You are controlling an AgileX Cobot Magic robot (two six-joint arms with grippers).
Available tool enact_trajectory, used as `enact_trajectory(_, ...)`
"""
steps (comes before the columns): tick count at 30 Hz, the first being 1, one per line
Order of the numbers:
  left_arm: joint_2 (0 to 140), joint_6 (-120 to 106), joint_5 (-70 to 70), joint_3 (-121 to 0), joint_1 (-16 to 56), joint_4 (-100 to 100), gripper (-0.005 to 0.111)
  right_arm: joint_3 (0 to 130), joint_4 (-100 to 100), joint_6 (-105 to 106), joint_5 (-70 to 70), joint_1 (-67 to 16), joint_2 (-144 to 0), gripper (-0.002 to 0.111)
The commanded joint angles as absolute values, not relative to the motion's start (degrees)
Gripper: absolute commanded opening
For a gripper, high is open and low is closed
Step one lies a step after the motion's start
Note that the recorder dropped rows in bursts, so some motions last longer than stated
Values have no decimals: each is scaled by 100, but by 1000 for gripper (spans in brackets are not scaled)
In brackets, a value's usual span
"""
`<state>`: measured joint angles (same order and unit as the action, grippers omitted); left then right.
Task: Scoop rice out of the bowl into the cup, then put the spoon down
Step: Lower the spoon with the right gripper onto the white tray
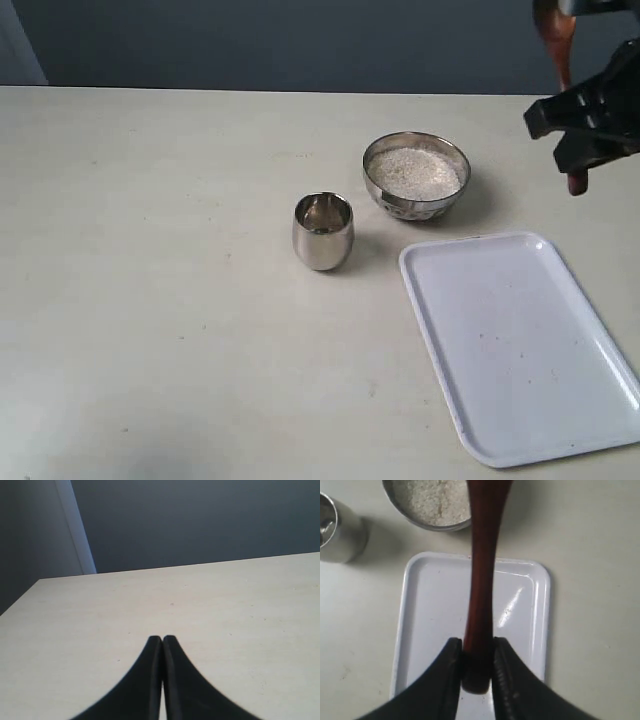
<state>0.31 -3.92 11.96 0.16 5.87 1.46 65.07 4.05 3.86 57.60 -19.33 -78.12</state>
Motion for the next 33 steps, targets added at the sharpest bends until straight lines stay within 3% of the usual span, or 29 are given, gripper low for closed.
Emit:
enact_trajectory(1, 0, -376, 1166, 0, 585, 160, 0, 6229, 540, 424, 5725, -1643, -7631, -1)
enact_trajectory(12, 0, -376, 1179, 0, 585, 160, 0, 4711, 1501, 775, 4996, -1594, -7631, -1)
enact_trajectory(33, 0, -376, 1179, 0, 585, 160, 0, 4590, 1839, 787, 4882, -1594, -8934, -1)
